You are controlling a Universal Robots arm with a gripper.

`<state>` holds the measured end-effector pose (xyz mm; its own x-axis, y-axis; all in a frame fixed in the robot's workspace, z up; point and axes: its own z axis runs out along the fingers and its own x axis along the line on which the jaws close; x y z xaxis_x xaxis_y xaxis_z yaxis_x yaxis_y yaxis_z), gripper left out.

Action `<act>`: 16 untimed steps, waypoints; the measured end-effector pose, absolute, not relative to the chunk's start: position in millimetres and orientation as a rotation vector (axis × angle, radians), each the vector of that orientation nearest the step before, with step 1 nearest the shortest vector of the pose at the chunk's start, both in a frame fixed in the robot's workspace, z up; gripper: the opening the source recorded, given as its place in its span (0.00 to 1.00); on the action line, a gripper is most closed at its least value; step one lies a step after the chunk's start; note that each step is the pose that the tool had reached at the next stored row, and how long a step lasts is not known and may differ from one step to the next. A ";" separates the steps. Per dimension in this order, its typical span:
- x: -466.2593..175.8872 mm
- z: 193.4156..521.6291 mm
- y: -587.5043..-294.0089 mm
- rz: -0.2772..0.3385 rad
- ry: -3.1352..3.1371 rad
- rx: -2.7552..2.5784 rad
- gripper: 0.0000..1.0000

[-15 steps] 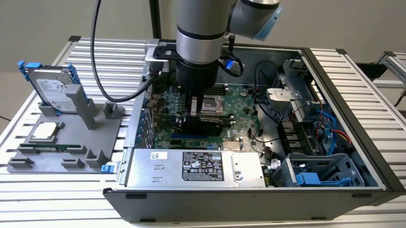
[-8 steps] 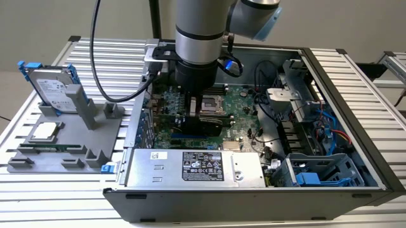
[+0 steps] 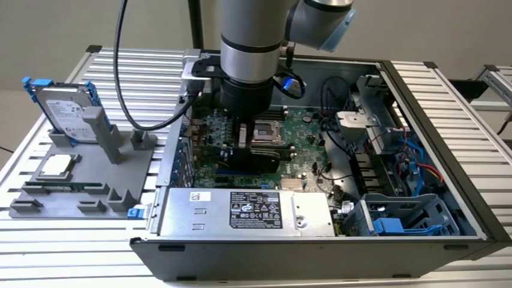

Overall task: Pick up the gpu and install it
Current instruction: 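Insert the gpu into the slot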

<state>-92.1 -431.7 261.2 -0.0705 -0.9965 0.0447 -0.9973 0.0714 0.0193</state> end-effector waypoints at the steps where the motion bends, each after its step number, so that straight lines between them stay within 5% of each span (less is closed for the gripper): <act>1: -92.7 261.1 -431.4 0.026 -2.265 2.110 0.00; 16: -93.4 260.9 -429.5 0.026 -2.265 2.109 0.00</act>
<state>-93.4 -429.5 260.9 -0.0706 -0.9965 0.0452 -0.9973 0.0715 0.0193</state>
